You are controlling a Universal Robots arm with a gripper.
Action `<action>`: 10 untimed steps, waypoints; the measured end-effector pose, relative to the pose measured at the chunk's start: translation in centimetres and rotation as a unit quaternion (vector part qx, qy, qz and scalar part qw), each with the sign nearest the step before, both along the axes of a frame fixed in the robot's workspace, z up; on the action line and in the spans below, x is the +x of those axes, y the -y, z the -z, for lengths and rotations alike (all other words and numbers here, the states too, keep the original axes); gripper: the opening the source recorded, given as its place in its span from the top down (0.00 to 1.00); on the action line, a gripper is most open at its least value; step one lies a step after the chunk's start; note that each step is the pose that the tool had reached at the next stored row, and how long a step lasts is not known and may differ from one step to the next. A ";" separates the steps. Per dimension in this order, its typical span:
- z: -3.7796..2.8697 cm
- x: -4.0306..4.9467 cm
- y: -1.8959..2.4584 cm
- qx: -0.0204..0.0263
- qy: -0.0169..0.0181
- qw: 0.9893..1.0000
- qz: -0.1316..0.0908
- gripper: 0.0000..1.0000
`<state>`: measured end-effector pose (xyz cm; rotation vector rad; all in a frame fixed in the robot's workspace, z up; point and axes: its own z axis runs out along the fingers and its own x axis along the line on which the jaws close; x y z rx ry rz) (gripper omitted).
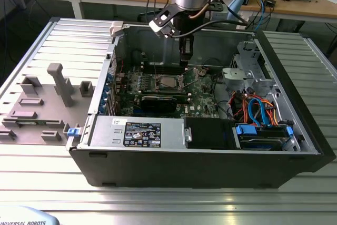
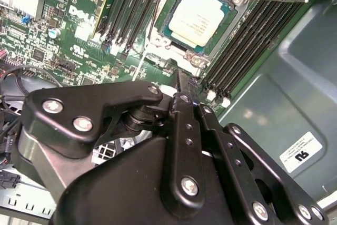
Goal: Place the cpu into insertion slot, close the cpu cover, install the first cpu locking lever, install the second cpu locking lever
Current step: 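Close the cpu cover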
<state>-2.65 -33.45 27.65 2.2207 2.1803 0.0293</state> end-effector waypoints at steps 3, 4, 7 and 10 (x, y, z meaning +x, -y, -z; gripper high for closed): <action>0.00 0.50 0.00 0.000 0.000 1.000 0.000 0.89; 0.00 0.67 0.00 0.000 0.000 1.000 0.000 0.89; 0.00 0.97 0.00 0.000 0.000 1.000 0.000 0.89; 0.00 1.27 0.00 0.000 0.000 1.000 0.000 0.89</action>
